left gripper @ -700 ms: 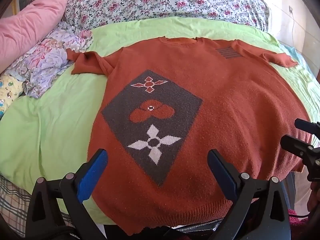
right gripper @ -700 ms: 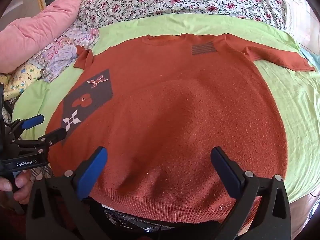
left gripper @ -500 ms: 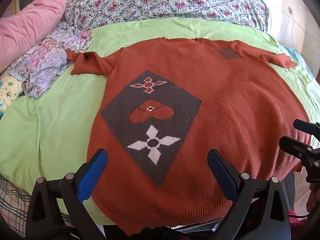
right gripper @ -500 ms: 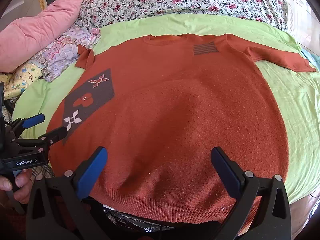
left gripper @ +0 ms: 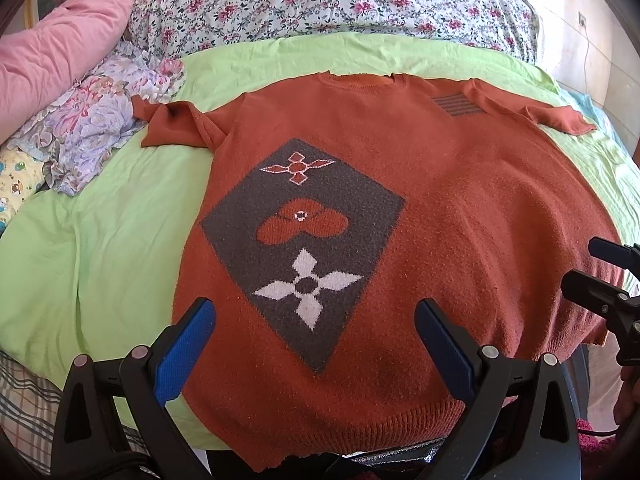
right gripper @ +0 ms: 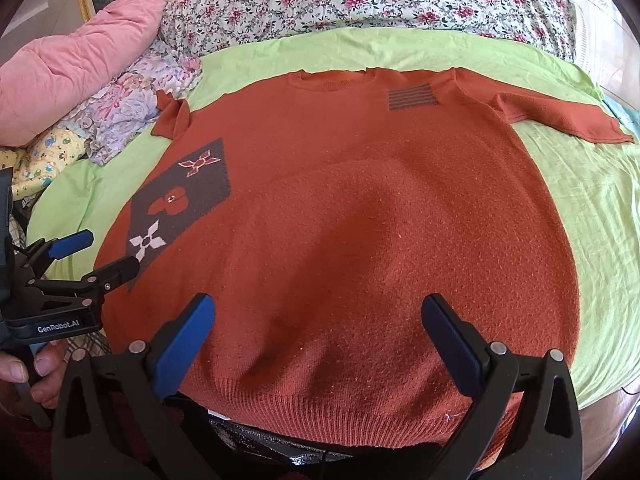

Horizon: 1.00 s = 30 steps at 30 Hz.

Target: Fold small clothes

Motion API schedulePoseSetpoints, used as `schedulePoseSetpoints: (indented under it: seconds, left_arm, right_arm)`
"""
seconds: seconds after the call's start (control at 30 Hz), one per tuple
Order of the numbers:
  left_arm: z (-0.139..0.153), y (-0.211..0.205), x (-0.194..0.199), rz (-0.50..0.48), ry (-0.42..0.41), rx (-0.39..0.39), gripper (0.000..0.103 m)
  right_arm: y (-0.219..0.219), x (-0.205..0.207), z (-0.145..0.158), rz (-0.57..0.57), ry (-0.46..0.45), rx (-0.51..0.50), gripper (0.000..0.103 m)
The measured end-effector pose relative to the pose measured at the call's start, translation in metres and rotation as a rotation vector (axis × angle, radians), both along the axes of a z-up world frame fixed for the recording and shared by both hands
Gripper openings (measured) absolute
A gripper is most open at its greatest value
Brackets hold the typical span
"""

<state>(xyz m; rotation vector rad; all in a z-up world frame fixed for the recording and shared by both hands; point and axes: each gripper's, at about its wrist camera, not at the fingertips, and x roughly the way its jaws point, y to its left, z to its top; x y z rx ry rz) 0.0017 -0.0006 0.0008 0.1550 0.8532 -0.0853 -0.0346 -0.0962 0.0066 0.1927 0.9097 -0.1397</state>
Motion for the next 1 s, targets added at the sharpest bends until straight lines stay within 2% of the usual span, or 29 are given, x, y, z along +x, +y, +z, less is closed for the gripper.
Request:
schedulePoseSetpoints:
  seconds: [0.37,0.6,0.73,1.0]
  left_arm:
    - [-0.0022,0.0005,0.0017,0.004,-0.001,0.006,0.1]
    - [-0.0017,0.0011,0.0028,0.003,0.005,-0.056,0.1]
    - [-0.0023,-0.0012,0.0033,0.0,-0.001,-0.006,0.1]
    - [-0.0019,-0.001,0.0074,0.005,0.004,-0.018,0.1]
  right_arm:
    - [-0.0014,-0.0016,0.0023,0.002,-0.018,0.018,0.103]
    - [-0.0023,-0.0013,0.0031,0.003,-0.034,0.033,0.103]
    - [-0.0026,-0.0007,0.003,0.003,-0.026,0.027,0.103]
    - [-0.0049,0.001,0.0022,0.005,0.008,-0.017,0.103]
